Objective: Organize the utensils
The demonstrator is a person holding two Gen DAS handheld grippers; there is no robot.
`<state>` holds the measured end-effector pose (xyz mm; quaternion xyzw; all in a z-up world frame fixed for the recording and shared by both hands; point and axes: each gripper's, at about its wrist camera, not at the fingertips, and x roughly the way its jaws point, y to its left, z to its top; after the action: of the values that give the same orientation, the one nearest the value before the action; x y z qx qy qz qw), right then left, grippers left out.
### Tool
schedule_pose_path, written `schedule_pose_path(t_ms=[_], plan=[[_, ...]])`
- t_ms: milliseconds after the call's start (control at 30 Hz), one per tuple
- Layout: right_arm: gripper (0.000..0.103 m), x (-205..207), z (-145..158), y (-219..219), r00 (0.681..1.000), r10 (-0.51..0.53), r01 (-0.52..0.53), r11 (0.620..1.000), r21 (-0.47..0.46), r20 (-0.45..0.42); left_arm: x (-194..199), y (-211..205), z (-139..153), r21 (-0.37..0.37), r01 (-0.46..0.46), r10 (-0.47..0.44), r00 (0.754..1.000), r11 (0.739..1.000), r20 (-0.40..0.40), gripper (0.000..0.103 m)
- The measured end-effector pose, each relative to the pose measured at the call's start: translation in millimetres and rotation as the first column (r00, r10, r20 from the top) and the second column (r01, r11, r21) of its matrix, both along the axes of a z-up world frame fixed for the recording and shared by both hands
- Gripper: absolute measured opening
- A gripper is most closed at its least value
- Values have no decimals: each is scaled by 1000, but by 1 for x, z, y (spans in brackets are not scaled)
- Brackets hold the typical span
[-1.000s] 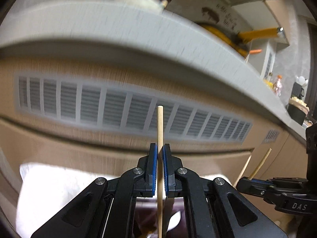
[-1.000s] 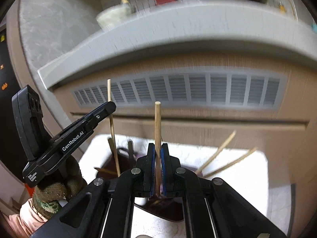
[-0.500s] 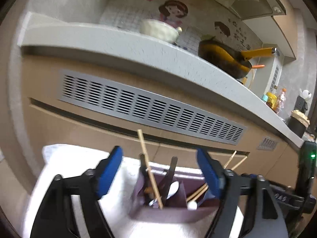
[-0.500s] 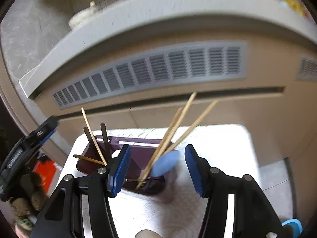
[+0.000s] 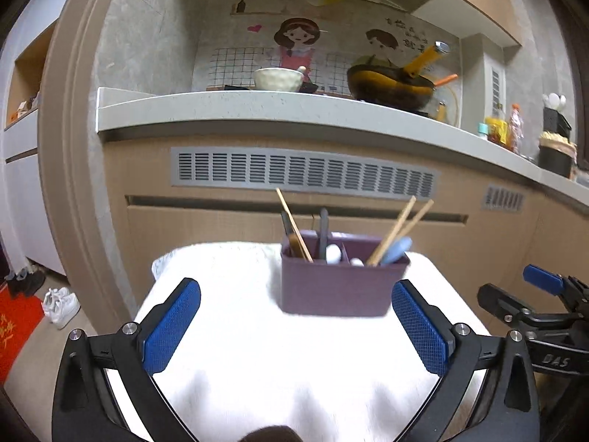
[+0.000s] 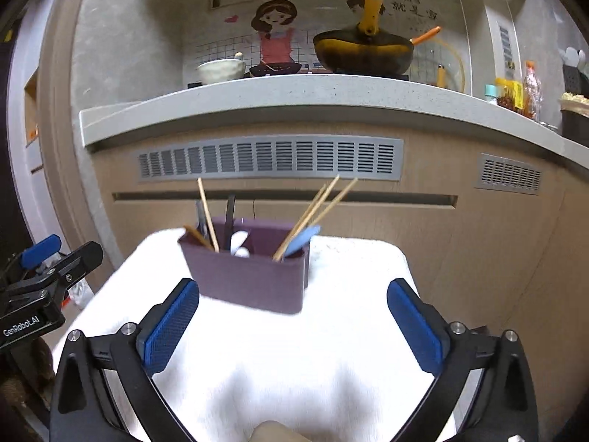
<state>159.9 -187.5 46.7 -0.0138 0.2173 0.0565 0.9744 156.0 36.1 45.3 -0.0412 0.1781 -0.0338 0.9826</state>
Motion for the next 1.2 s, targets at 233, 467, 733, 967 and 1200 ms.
schedule_pose_path(t_ms=[233,467,733,967,1200], plan=[[102,-21,-27,-13,998,-50,51,999,19,-31,-28,-23,-27,69,13,-9,998,998,-65,103],[102,-29,-35,-13,997,-57,58,998,10,-46,-28,-23,-34,53,8,-3,996,999,-92,103],[102,-29,-38,-9,997,-50,51,999,11,-65,-27,-19,-34,43,6,-2,994,999,-106,103],[102,-29,-40,-8,996,-46,47,999,9,-74,-26,-19,-36,41,11,-6,993,999,-114,103],[102,-31,-42,-6,996,-44,45,999,7,-77,-25,-19,-37,38,19,-14,992,999,-122,103]])
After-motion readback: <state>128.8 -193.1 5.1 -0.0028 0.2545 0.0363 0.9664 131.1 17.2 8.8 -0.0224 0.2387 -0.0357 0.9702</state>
